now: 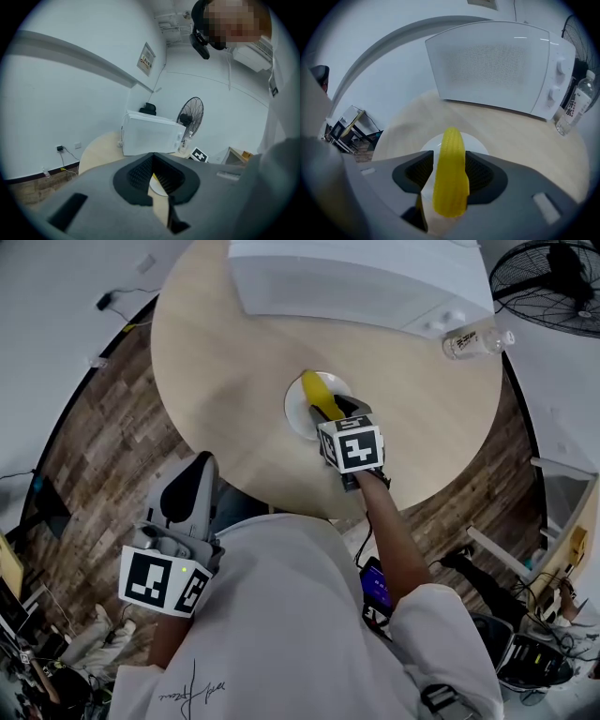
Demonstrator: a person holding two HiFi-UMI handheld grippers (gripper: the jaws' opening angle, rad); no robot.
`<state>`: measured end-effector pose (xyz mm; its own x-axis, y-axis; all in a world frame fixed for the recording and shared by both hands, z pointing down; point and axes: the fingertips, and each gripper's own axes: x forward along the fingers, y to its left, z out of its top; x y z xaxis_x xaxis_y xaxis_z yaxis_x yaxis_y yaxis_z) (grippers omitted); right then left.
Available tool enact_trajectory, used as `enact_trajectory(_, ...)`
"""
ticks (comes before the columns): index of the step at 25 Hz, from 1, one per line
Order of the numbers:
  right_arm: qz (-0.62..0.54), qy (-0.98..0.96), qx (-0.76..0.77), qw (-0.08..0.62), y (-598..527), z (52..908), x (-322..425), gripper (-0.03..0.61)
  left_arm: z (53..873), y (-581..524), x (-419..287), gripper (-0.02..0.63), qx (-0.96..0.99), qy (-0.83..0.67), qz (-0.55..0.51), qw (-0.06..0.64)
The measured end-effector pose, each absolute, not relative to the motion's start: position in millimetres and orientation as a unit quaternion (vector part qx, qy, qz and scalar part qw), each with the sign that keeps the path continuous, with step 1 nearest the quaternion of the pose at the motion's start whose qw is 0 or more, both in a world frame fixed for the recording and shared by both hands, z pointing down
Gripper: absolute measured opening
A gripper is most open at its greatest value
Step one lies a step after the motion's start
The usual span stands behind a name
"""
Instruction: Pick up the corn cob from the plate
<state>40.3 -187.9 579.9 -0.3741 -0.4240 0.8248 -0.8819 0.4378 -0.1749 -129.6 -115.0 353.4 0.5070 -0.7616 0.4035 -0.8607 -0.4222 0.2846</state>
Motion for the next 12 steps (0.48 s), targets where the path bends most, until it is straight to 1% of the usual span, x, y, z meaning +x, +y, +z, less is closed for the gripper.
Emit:
enact_trajectory(2, 0.316, -0.763, 0.428, 0.367, -187, 583, 41, 0.234, 355, -115, -131, -0.009, 0.836, -0.485, 0.107, 0.233)
enact_trajectory(4, 0.318, -0.759, 0.426, 0.375, -187, 588, 41, 0.261, 355, -116, -133, -0.009, 0.837, -0.485, 0.106, 0.233)
enact_trajectory(12, 0.319, -0.749, 0.420, 0.401, -188, 602, 38, 0.270, 357, -119, -139, -0.009, 0.836, -0.484, 0.107, 0.238)
